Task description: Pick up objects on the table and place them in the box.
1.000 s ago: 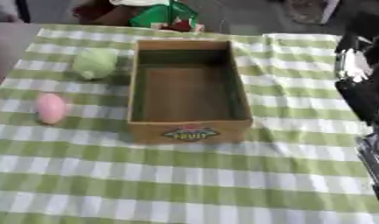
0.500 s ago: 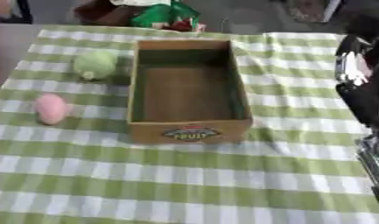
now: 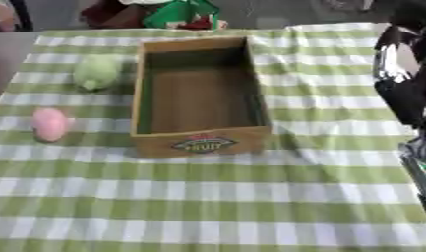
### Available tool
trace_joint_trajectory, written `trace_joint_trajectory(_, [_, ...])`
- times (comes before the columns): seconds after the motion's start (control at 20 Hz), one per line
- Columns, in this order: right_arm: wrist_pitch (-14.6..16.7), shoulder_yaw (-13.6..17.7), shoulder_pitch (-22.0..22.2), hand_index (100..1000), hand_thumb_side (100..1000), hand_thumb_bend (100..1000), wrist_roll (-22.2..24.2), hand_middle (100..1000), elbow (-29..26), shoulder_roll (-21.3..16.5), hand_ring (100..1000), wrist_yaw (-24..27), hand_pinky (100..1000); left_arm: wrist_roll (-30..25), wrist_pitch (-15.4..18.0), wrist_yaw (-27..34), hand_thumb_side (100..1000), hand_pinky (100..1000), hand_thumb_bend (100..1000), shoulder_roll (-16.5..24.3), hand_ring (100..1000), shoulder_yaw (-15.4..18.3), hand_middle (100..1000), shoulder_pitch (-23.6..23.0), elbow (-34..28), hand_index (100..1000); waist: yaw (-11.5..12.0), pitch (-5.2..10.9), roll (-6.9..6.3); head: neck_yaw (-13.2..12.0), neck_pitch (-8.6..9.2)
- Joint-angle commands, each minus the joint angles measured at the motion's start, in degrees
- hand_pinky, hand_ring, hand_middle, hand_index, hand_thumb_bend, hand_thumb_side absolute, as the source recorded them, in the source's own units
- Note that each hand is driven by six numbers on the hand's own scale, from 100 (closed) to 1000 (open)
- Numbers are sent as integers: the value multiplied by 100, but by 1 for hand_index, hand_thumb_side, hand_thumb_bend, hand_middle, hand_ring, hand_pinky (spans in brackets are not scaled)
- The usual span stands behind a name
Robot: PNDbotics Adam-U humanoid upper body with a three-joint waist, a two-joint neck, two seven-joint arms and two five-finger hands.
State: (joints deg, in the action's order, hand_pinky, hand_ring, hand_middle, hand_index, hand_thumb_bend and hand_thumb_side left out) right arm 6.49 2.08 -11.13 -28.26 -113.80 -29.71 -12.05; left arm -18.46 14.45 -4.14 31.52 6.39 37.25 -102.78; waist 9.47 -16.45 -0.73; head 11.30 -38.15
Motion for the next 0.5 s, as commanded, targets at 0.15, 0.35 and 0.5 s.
trace_joint_trajectory(0.15, [-4, 30, -78, 824, 505, 100, -1, 742, -79, -175, 790, -40, 744, -392, -92, -397, 958, 717, 419, 814, 828, -594, 863, 447, 571, 977, -58, 111, 18, -45, 139])
trace_joint_trajectory(0.35, [-12, 0, -114, 823, 502, 100, 43, 740, -79, -152, 788, -17, 744, -711, -117, -717, 942, 741, 462, 1334, 843, -1113, 875, 683, 1091, 988, -122, 120, 46, -99, 130])
trace_joint_trajectory(0.5, [-11, -16, -143, 822, 503, 100, 71, 739, -79, -121, 787, 5, 744, -946, 71, -952, 933, 751, 480, 1715, 852, -1495, 883, 810, 1472, 996, -166, 129, 82, -162, 143])
